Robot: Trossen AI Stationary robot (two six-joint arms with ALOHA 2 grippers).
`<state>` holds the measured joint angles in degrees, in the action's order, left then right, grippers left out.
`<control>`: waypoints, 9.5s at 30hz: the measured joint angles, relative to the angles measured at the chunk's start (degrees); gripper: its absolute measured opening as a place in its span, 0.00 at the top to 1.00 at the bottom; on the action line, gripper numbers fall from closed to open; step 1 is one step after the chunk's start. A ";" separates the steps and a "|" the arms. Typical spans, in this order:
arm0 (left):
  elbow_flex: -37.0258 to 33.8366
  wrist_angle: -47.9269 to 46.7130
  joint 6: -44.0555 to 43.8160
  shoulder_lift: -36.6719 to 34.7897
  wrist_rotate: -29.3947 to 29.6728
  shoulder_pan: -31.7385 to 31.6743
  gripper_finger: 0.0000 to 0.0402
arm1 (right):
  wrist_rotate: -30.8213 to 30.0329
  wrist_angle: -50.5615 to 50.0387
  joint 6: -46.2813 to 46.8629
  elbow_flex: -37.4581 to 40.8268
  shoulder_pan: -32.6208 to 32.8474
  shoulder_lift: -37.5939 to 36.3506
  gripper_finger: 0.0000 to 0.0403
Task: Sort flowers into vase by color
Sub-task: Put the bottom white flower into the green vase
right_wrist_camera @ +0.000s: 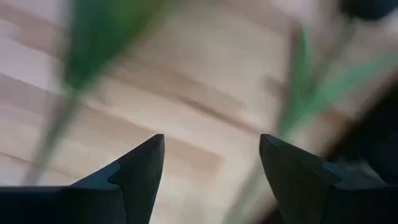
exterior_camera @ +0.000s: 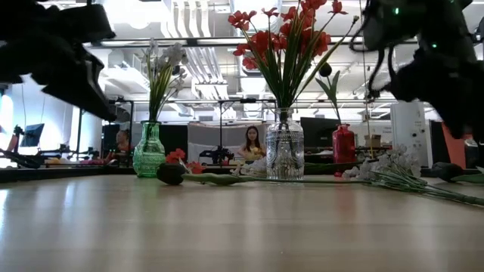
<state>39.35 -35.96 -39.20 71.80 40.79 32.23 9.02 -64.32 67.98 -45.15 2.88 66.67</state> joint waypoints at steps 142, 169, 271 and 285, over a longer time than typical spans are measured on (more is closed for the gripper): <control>-6.79 83.16 52.57 0.37 -4.61 4.84 0.91 | -44.47 46.91 -50.02 -20.76 29.50 -3.48 0.96; 6.62 92.91 56.93 14.13 -8.84 1.84 0.37 | -38.69 68.72 -72.44 -32.47 28.08 21.71 0.96; 4.88 54.29 57.97 -26.13 38.32 -24.46 1.00 | -40.62 39.65 -61.13 -38.05 23.68 16.58 0.46; -3.61 54.35 51.47 -31.22 31.30 -33.73 1.00 | -40.64 39.63 -60.93 -38.05 22.93 16.59 0.46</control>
<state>35.74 18.40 12.27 40.58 72.09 -1.50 -31.62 -24.69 7.05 -83.20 25.81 83.26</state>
